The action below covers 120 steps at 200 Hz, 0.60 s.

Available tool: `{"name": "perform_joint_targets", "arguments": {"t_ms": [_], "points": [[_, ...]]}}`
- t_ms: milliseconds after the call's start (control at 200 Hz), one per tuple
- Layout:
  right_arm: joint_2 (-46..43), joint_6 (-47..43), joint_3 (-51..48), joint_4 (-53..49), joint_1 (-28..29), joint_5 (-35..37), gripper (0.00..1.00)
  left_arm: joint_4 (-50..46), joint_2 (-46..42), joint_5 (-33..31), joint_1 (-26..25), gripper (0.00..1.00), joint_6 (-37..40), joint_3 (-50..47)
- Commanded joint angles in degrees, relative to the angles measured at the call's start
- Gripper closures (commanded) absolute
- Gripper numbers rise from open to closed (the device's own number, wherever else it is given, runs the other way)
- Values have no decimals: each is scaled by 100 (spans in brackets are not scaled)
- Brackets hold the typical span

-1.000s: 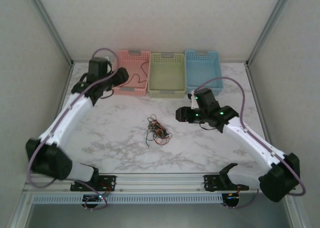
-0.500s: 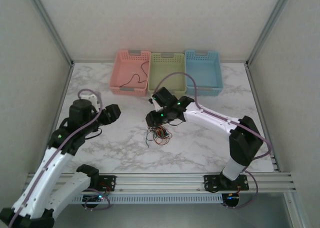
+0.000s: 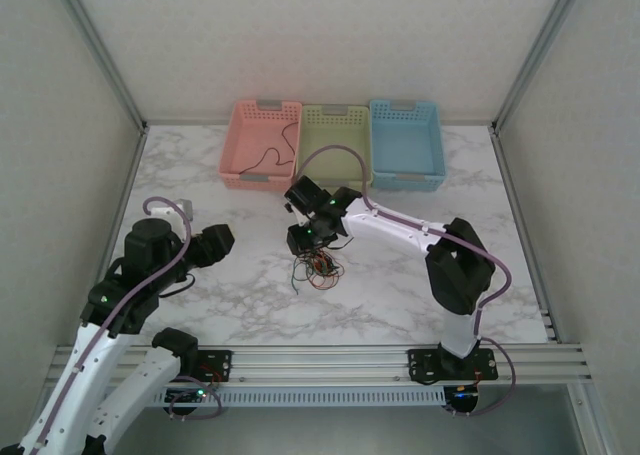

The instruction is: Untangle the cables

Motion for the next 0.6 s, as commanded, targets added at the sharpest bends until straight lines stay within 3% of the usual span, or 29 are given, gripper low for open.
{"name": "perform_joint_targets", "arguments": {"t_ms": [0,95,230,596], "points": [[58,-43,146,-172,78,155,74,-105,-84,9,-12,25,-32,-61],[25,-42,112,-143,89,129,81,-84,-84,2,-12,24,-40,-87],[-298,-136,-27,-13,104,171,100,-100,-76,-76,-12,25,-69,-79],[-1941,-713,-1178,1008,98,-303,100,1083,145,984,-20,24,-766,-873]]}}
